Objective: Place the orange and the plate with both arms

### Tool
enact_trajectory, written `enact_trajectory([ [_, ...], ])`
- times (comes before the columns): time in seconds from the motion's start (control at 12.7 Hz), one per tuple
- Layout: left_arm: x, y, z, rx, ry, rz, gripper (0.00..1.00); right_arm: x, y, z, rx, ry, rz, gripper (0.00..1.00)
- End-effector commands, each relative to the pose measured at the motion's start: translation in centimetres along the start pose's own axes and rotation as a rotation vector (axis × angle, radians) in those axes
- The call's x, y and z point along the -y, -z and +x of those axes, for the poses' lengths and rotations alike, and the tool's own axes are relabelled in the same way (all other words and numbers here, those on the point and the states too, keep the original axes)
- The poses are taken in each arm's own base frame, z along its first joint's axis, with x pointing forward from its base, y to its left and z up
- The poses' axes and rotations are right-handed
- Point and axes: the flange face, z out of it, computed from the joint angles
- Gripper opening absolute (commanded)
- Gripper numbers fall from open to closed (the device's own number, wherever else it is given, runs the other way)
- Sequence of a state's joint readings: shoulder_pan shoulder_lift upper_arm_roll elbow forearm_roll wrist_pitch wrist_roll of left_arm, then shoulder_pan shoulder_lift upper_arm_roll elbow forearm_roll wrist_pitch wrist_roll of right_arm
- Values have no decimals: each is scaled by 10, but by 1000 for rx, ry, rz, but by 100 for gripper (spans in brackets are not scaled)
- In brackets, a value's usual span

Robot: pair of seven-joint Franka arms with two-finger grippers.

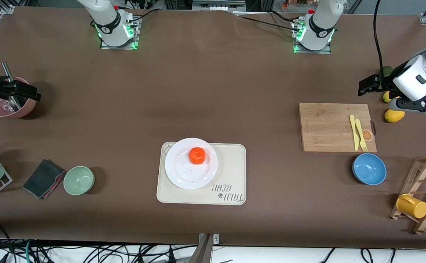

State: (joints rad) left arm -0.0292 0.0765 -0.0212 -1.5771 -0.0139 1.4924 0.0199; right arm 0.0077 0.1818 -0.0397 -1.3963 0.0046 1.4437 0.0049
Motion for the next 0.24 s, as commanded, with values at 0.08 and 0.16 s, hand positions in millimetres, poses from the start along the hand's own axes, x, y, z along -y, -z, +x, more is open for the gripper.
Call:
enact_trajectory([
  [0.08,2,4,1,4,-16,-7,100,2,9,-4,-1,-8,15,100],
  [0.16,2,4,1,4,-16,-7,100,2,9,-4,-1,-8,15,100],
])
